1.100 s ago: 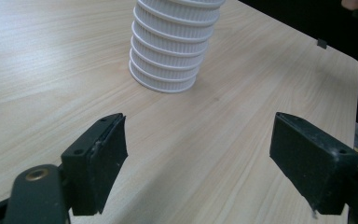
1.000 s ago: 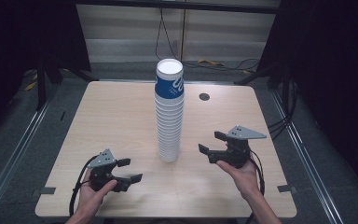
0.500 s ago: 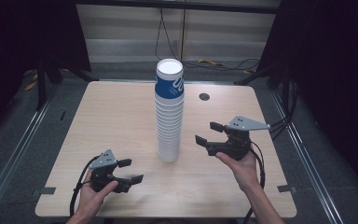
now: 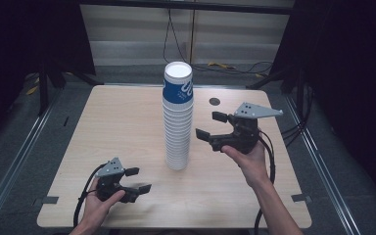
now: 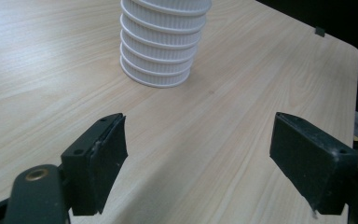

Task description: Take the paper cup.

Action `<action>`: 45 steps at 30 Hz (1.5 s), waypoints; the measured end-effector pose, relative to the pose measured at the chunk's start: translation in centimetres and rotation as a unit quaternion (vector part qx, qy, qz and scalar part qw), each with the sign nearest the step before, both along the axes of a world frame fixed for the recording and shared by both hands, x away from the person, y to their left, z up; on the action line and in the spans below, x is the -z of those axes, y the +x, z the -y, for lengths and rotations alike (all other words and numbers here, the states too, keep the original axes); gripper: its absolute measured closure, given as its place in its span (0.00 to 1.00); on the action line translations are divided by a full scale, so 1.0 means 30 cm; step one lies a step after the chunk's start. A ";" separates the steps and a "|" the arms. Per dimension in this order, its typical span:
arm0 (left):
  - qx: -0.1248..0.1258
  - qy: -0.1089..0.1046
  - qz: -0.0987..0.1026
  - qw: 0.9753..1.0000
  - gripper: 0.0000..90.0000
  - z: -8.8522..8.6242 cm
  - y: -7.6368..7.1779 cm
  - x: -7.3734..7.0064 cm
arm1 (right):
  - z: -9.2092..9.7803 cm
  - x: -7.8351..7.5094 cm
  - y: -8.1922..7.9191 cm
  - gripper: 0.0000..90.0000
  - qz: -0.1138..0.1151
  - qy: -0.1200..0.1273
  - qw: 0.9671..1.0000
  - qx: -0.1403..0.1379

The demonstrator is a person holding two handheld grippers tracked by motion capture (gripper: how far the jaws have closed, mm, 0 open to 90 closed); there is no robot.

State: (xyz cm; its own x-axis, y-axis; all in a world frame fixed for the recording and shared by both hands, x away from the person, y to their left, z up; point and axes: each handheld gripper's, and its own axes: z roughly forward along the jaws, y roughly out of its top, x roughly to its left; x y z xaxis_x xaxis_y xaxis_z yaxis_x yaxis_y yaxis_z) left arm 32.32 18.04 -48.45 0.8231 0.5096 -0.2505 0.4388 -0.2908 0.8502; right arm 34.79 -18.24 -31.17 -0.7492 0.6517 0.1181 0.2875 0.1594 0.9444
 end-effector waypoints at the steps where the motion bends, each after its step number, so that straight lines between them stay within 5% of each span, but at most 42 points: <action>1: 0.001 0.002 0.001 1.000 0.21 0.001 0.002 0.000 | -0.007 -0.008 0.002 0.18 0.001 -0.004 1.000 -0.004; 22: 0.000 0.003 -0.003 1.000 0.21 0.002 0.001 0.001 | -0.110 -0.208 0.084 0.16 0.017 -0.034 0.998 -0.051; 45: 0.000 0.002 -0.004 1.000 0.21 0.002 0.003 0.001 | -0.183 -0.278 0.195 0.16 -0.001 -0.053 0.996 -0.068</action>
